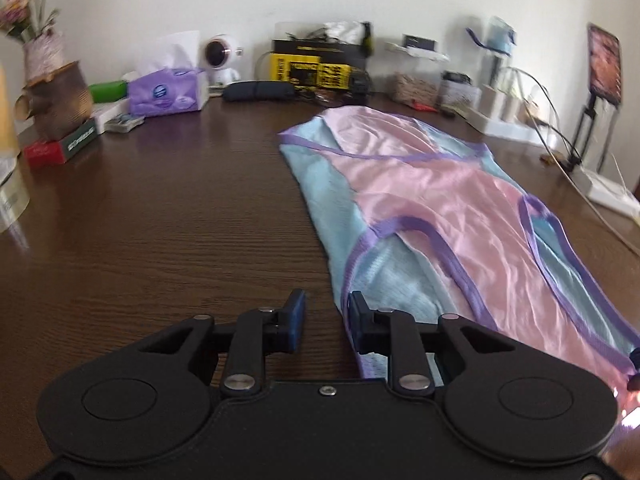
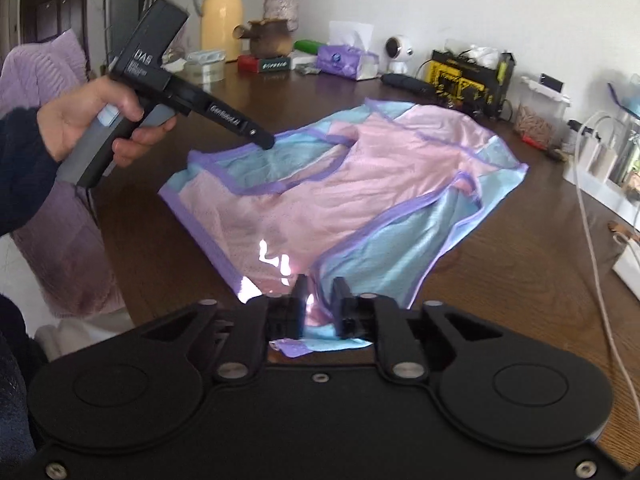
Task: Fold clothes
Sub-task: 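Lower the stretched garment flat onto the table with both grippers, then open both grippers and release the flattened garment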
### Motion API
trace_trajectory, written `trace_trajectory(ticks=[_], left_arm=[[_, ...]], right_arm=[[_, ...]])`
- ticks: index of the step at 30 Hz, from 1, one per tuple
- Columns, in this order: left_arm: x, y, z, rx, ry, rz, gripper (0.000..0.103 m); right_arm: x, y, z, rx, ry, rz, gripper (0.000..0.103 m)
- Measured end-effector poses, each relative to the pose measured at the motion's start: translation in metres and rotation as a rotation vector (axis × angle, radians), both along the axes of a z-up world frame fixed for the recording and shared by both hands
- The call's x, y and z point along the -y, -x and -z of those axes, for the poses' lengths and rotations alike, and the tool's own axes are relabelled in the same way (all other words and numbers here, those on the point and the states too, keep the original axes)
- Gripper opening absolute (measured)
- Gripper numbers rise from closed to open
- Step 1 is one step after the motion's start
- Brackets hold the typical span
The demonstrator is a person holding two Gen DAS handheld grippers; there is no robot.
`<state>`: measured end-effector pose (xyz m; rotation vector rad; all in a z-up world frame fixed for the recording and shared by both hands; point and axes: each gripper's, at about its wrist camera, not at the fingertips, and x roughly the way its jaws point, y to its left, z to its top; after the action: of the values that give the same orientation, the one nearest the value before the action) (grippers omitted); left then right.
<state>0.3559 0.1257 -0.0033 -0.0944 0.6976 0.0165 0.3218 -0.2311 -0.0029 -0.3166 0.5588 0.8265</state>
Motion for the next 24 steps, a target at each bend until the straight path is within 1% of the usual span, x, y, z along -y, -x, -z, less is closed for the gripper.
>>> trace_trajectory(ticks=[1,3,5,7,8,10,11,12,13,15,16,18,21,23,24], left_arm=[[-0.001,-0.002,-0.002,-0.002,-0.005,0.001,0.039],[0.003,-0.007,-0.005,0.006,-0.028,0.028,0.046],[0.009,-0.013,-0.006,0.009,-0.028,0.054,0.046],[0.014,-0.019,-0.005,0.005,-0.026,0.071,0.046],[0.016,-0.023,-0.004,0.0,-0.032,0.068,0.044],[0.015,-0.026,-0.003,0.004,-0.026,0.048,0.026],[0.014,-0.028,-0.002,0.006,-0.02,0.036,0.023],[0.01,-0.028,-0.002,0.008,0.001,0.019,0.017],[0.006,-0.028,-0.002,0.009,0.021,0.002,0.012],[-0.001,-0.028,-0.001,0.016,0.066,-0.047,0.007],[-0.005,-0.028,0.0,0.021,0.091,-0.077,0.005],[-0.013,-0.026,0.002,0.034,0.149,-0.143,0.004],[-0.026,-0.024,0.006,0.048,0.248,-0.239,0.004],[-0.04,-0.025,0.006,0.054,0.334,-0.295,0.005],[-0.044,-0.025,0.007,0.052,0.365,-0.306,0.005]], right_arm=[[0.004,-0.008,-0.003,0.001,-0.019,0.038,0.034],[0.01,-0.023,-0.008,0.005,-0.047,0.109,0.036],[0.008,-0.054,-0.007,0.008,-0.028,0.223,0.036],[0.002,-0.079,-0.004,-0.005,-0.011,0.272,0.036],[-0.003,-0.089,-0.002,-0.004,-0.001,0.284,0.036],[-0.011,-0.106,0.003,0.002,0.024,0.307,0.036],[-0.014,-0.112,0.006,0.009,0.036,0.321,0.036],[-0.016,-0.117,0.009,0.008,0.038,0.327,0.037],[-0.016,-0.12,0.011,-0.001,0.026,0.326,0.037],[-0.014,-0.124,0.014,-0.027,-0.007,0.318,0.037],[-0.015,-0.124,0.014,-0.024,-0.001,0.314,0.036],[-0.018,-0.123,0.015,-0.006,0.015,0.305,0.035],[-0.019,-0.121,0.017,0.007,0.015,0.312,0.019],[-0.018,-0.122,0.016,0.001,0.003,0.322,0.018],[-0.017,-0.123,0.016,-0.005,-0.007,0.333,0.018]])
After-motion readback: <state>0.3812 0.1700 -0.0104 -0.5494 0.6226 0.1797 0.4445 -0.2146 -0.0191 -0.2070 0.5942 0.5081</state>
